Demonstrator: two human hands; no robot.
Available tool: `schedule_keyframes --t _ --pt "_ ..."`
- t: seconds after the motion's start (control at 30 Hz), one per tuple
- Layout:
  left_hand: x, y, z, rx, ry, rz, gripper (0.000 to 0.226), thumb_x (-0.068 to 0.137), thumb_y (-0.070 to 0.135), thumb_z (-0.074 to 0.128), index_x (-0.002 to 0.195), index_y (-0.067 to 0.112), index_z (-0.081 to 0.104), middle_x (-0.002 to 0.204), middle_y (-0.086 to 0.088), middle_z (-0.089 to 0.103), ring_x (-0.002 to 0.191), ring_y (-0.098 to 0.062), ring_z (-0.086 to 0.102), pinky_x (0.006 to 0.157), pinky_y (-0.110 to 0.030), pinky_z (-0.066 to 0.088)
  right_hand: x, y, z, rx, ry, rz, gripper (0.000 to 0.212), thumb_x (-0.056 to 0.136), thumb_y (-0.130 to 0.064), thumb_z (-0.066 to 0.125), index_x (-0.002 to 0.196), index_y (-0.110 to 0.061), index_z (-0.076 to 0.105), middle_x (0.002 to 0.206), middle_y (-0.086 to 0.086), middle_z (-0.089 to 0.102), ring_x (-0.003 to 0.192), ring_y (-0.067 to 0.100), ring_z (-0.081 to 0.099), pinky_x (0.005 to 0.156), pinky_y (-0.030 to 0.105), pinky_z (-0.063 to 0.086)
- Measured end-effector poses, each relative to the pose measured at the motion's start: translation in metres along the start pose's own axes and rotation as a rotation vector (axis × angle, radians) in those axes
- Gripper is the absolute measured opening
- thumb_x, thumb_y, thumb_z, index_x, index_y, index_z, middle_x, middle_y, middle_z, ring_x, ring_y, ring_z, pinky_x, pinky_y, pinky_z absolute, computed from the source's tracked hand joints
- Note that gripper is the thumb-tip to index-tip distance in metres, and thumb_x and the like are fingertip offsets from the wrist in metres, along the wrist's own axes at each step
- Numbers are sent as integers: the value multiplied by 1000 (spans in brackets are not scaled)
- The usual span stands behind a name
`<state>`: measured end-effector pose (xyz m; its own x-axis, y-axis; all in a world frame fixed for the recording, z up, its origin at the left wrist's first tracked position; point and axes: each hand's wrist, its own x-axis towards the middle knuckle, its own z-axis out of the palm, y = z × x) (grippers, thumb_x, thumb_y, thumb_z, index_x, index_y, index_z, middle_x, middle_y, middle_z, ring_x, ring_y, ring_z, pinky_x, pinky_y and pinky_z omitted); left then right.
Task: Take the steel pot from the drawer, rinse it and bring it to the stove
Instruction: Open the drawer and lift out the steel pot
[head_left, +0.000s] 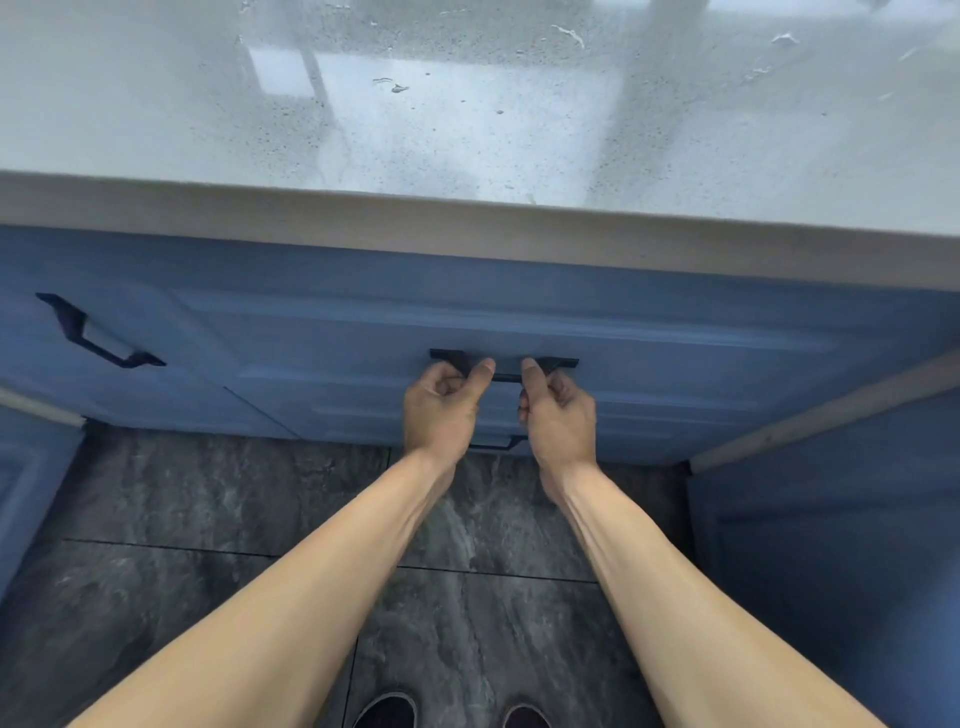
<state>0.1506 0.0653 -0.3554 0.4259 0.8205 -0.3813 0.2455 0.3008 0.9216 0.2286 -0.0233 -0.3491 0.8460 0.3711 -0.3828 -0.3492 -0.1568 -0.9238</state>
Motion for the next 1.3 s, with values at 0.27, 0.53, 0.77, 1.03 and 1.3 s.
schedule_keyframes --t 0.27,0.53,0.77,1.03,1.3 --pt "-13 -14 -7 42 18 -19 37 91 38 85 81 12 62 72 -1 60 60 -9 57 55 -16 43 -15 15 -6 -8 4 42 35 101 -38 67 80 -13 55 66 1 53 59 11 49 63 26 43" --pt "-44 -20 -23 -15 -6 -66 52 92 35 85 92 -14 66 78 -12 67 70 -16 58 70 -29 45 -50 23 -16 12 17 39 33 101 -35 69 80 -13 56 66 2 53 62 13 50 67 35 44" --pt "-111 -46 -61 102 -78 -103 54 88 39 88 95 -12 70 88 -20 80 56 -6 61 56 -17 46 -126 46 -49 -112 -1 91 43 100 -41 69 85 0 69 66 -1 71 62 10 66 70 32 56" --pt "-182 -72 -96 188 -141 -131 49 87 37 89 91 -9 73 85 -16 80 60 -14 61 46 -8 40 -206 64 -74 -246 26 149 47 100 -41 69 96 6 73 74 4 76 64 12 70 78 41 60" --pt "-234 -95 -118 272 -130 -141 40 85 42 90 73 11 69 69 -1 75 62 -13 64 51 -14 43 -258 85 -94 -307 21 175 44 101 -40 68 95 3 73 74 5 75 59 7 66 67 27 56"
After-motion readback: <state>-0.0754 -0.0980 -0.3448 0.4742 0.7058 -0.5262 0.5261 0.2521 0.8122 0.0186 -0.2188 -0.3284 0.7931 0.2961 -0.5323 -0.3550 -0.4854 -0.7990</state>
